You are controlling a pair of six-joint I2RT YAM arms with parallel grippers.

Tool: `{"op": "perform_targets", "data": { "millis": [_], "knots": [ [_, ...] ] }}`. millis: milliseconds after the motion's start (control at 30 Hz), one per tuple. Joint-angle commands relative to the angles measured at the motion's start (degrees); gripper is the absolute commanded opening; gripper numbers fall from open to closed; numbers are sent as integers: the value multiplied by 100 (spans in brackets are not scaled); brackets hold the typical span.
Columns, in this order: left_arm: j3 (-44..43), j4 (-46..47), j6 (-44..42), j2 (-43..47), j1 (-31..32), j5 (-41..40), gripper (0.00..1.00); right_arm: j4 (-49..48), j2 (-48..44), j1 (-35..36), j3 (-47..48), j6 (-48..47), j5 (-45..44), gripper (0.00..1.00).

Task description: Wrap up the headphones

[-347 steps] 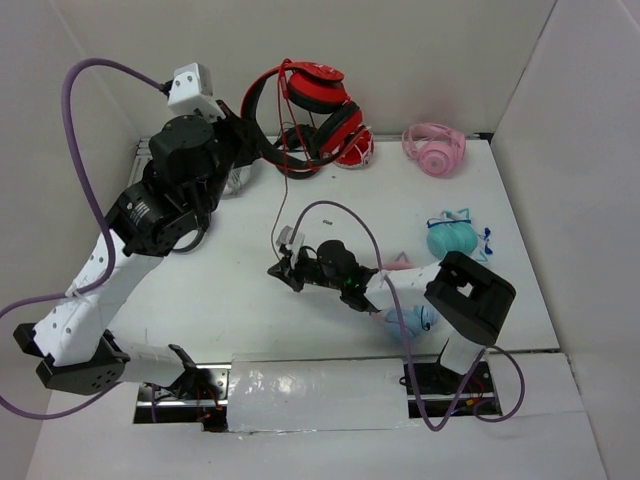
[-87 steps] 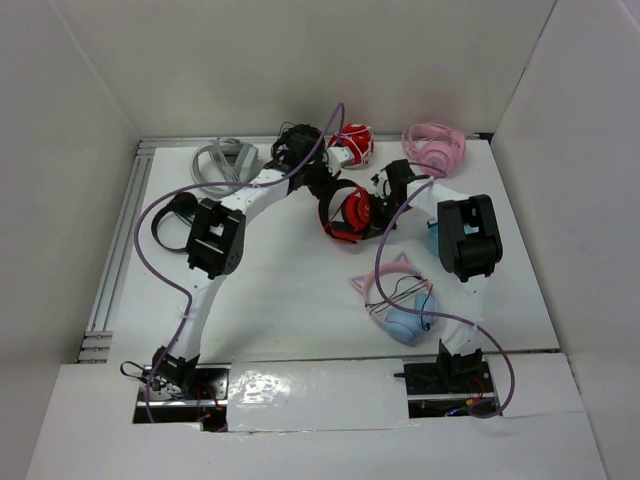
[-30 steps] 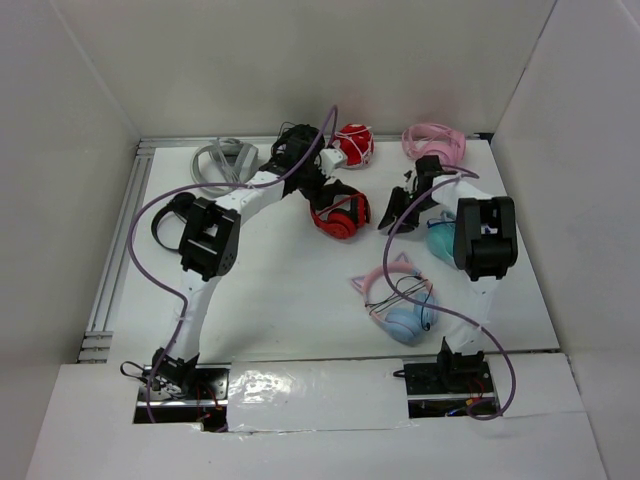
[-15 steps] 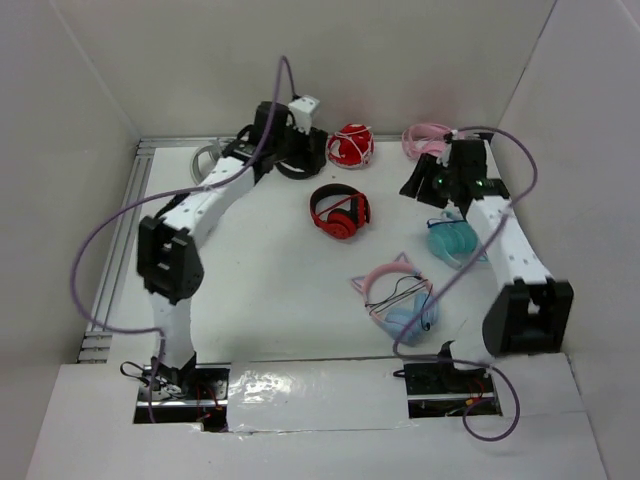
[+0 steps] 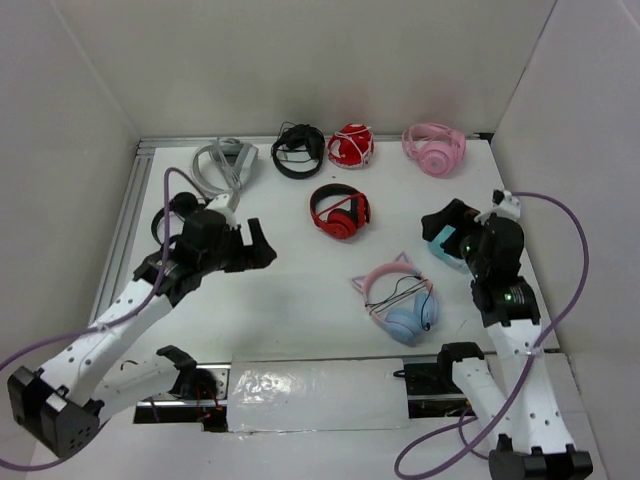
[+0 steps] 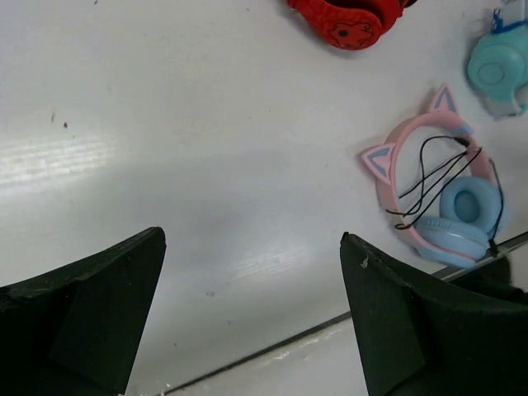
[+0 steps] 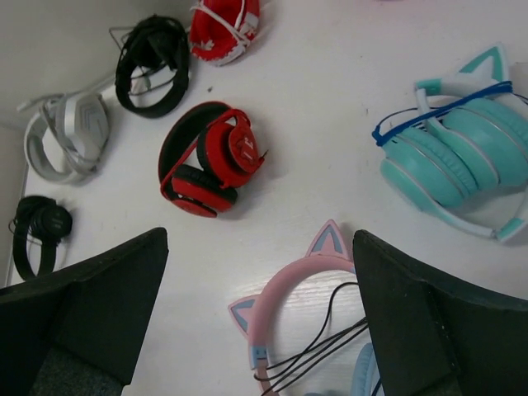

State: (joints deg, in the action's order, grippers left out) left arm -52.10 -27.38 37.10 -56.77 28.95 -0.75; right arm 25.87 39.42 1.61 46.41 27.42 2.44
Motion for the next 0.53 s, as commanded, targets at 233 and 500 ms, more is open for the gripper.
{"op": "perform_targets", "data": {
  "millis": [233,500],
  "knots": [
    [665,-128,860,1809,128,-153,99,-170,-1507,15,-502,668,-964,100],
    [850,-215,913,2004,146,-223,99,-126,-1657,-2,-625,413,-850,100]
  ]
}}
